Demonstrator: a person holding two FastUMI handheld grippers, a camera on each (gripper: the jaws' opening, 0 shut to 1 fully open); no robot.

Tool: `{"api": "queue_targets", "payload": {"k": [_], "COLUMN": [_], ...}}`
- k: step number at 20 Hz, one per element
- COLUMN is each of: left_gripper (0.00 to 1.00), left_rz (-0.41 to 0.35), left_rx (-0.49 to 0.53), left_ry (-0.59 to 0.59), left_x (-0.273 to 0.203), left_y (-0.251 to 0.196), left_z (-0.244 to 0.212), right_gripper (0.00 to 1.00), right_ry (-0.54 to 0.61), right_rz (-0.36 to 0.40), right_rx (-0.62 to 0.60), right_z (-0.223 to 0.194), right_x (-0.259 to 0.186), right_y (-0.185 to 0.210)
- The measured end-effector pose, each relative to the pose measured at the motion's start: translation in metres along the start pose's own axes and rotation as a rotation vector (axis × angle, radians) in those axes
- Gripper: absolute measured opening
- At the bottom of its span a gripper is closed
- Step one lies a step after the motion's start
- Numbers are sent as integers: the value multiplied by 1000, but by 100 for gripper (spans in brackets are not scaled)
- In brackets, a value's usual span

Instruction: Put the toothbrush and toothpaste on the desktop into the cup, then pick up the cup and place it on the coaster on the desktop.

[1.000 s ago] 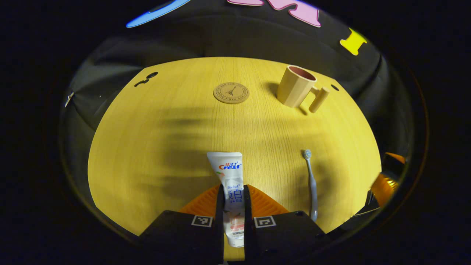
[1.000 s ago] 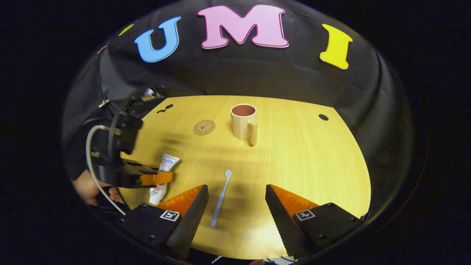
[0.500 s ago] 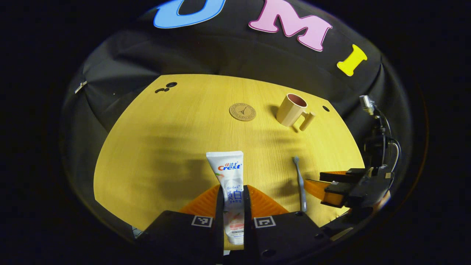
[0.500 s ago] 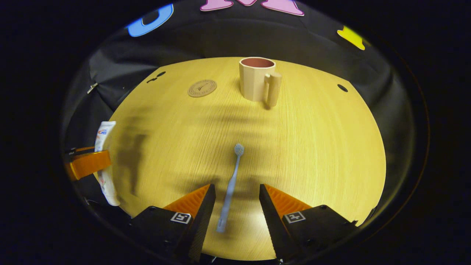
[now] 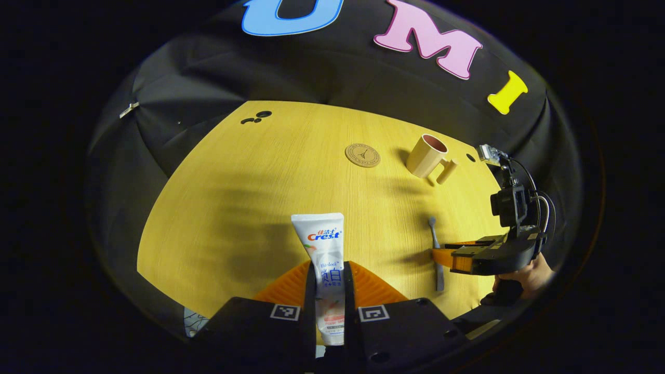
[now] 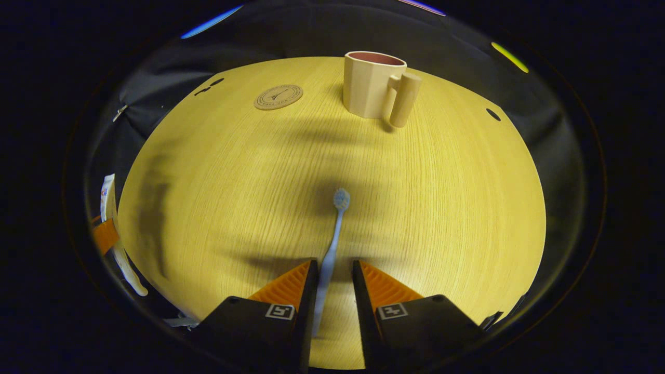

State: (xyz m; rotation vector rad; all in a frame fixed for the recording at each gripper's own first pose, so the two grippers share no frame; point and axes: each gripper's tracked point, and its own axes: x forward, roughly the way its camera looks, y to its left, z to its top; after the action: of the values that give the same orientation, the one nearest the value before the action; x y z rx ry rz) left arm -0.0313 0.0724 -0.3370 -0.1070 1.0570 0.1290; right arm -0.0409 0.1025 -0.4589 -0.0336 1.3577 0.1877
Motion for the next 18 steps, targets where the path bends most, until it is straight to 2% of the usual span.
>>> {"api": "queue_targets", "payload": {"k": [2, 3, 5, 7, 8, 11, 15, 18], "left_gripper": [26, 26, 26, 31, 26, 27, 26, 25], "left_rz": [3, 3, -1, -15, -24, -72, -165, -263], "left_rx": [-4, -5, -7, -8, -8, -15, -23, -37], "left_ry": [1, 2, -4, -13, -21, -63, -154, -241], "left_x": [1, 1, 2, 1, 1, 3, 0, -7], "left_y": [0, 0, -3, -9, -13, -28, -57, -86], "left_z": [-1, -3, -2, 0, 4, 18, 49, 84], "right_gripper": [33, 22, 14, 11, 10, 10, 8, 8], "right_ry": [5, 9, 20, 17, 8, -52, -223, -369], "right_rz": [3, -1, -1, 0, 6, 39, 90, 172], "right_rx": [-17, -24, -16, 2, 10, 32, 92, 138], "right_z": [-1, 0, 0, -1, -1, 3, 32, 59], "right_x": [0, 3, 3, 2, 2, -5, -37, -73], "right_y": [3, 3, 5, 4, 4, 2, -9, -14]}}
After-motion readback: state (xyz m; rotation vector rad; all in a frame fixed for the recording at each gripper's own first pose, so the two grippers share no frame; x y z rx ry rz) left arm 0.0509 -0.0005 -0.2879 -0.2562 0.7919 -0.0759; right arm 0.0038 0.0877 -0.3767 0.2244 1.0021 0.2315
